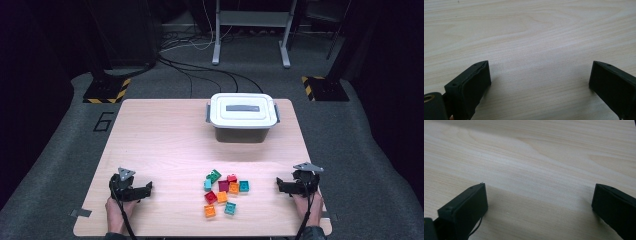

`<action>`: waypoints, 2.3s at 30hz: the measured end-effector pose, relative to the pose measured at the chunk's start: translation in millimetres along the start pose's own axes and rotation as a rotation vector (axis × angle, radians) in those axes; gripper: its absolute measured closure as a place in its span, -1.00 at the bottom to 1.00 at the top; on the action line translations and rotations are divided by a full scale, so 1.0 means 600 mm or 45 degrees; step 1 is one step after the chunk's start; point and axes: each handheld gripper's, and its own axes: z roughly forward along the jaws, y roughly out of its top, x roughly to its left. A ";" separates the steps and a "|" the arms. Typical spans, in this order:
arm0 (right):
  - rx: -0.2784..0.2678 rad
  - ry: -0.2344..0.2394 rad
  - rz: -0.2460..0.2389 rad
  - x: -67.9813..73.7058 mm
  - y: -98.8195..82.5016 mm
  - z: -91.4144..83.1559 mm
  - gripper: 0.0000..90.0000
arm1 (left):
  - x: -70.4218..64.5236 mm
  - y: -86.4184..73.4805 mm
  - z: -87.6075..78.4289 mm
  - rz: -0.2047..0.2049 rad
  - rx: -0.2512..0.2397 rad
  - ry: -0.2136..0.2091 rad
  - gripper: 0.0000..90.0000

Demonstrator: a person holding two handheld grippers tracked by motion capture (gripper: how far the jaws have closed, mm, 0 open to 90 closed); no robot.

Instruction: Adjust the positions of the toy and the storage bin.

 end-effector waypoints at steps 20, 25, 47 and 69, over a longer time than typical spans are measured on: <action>0.000 0.001 -0.003 0.000 0.000 0.000 -1.00 | -0.010 0.051 -0.004 0.050 0.007 -0.098 -0.92; 0.000 0.001 -0.002 0.000 0.000 0.000 -1.00 | -0.014 0.066 -0.005 0.064 0.005 -0.123 -0.91; -0.001 0.002 -0.005 0.000 0.000 0.001 -1.00 | -0.050 0.169 0.000 0.155 -0.034 -0.226 -0.90; -0.001 0.002 -0.006 0.000 0.000 0.001 -1.00 | -0.092 0.258 0.035 0.237 -0.016 -0.323 -0.92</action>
